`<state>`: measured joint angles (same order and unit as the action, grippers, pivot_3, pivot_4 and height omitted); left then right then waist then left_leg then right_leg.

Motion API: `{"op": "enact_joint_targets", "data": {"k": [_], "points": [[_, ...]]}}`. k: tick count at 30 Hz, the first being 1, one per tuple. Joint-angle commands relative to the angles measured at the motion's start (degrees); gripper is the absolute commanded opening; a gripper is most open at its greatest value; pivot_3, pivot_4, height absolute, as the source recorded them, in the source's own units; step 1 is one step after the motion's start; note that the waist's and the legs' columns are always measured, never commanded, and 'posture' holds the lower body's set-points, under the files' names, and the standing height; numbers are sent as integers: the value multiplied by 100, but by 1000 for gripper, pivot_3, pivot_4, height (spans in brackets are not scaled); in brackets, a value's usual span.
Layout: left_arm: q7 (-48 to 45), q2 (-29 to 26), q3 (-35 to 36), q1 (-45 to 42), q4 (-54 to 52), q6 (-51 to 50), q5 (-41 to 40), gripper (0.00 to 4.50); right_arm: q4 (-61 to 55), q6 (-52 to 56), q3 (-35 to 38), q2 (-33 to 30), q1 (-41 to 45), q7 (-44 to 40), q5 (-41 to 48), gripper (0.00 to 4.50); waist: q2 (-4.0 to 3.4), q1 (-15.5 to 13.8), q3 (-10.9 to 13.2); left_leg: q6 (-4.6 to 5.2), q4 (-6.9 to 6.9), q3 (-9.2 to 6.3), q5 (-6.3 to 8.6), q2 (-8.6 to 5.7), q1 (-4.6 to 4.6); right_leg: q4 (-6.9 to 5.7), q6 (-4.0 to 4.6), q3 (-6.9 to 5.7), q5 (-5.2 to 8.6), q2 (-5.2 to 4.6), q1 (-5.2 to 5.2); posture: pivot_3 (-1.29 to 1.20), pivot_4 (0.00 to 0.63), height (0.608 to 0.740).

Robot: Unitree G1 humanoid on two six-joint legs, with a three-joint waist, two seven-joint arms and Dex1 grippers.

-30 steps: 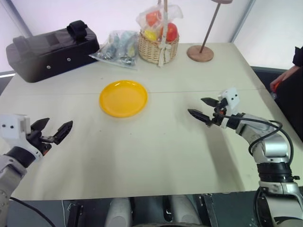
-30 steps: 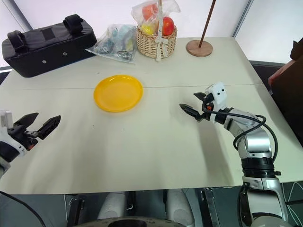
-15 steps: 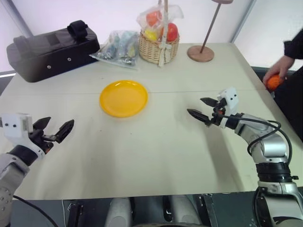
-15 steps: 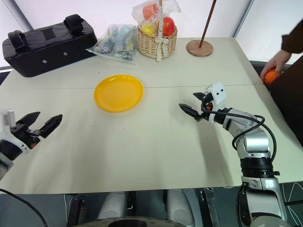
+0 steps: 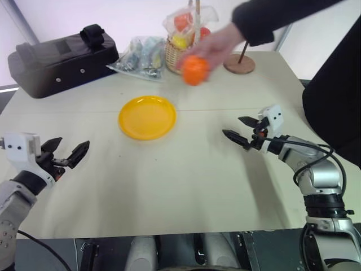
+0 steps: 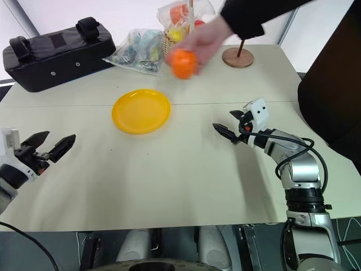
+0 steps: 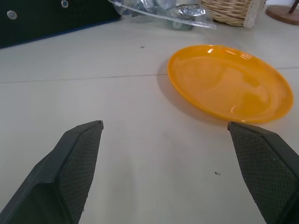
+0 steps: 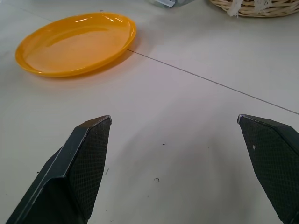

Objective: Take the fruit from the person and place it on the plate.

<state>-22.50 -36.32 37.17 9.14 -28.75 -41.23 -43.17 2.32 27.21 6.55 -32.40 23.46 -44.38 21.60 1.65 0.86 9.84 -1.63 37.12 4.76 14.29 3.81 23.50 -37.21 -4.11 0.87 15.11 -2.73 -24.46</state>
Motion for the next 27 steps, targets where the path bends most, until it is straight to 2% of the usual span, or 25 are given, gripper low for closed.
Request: {"op": "enact_joint_targets", "data": {"k": [1, 12, 17, 21, 27], "points": [[-36, -52, 27, -62, -36, 144, 51, 4500, -217, -100, 34, 31, 72, 10, 55, 4419, 0, 0, 0, 0, 0, 0, 0, 0, 0, 0, 0, 0, 0, 0, 0, 0, 150, 740], [-113, -84, 30, -121, 18, 189, 111, 4500, -182, -154, 4, 63, 80, 20, 37, 4419, 0, -1, 0, 0, 0, 0, 0, 0, 0, 0, 0, 0, 0, 0, 0, 0, 150, 740], [-122, -271, 152, -426, 30, 71, -77, 4500, -219, -136, -17, 25, 74, -18, 40, 4419, 0, -10, 0, 0, 0, 0, 0, 0, 0, 0, 0, 0, 0, 0, 0, 0, 150, 740], [-171, -413, 95, -555, 117, 33, -66, 4500, -1155, 743, 75, -522, 145, -689, 786, 4419, -3, -6, 2, 0, 0, 1, 0, 0, 1, 0, -2, 0, -1, -1, 0, 0, 150, 740], [-249, -430, -173, -647, 182, 74, 21, 4500, -2045, 1757, 362, -1095, 394, -971, 1804, 4419, -1, -1, 1, 0, -3, -3, 0, 2, 0, 0, -3, -1, -1, 2, -1, 0, 150, 740]]}}
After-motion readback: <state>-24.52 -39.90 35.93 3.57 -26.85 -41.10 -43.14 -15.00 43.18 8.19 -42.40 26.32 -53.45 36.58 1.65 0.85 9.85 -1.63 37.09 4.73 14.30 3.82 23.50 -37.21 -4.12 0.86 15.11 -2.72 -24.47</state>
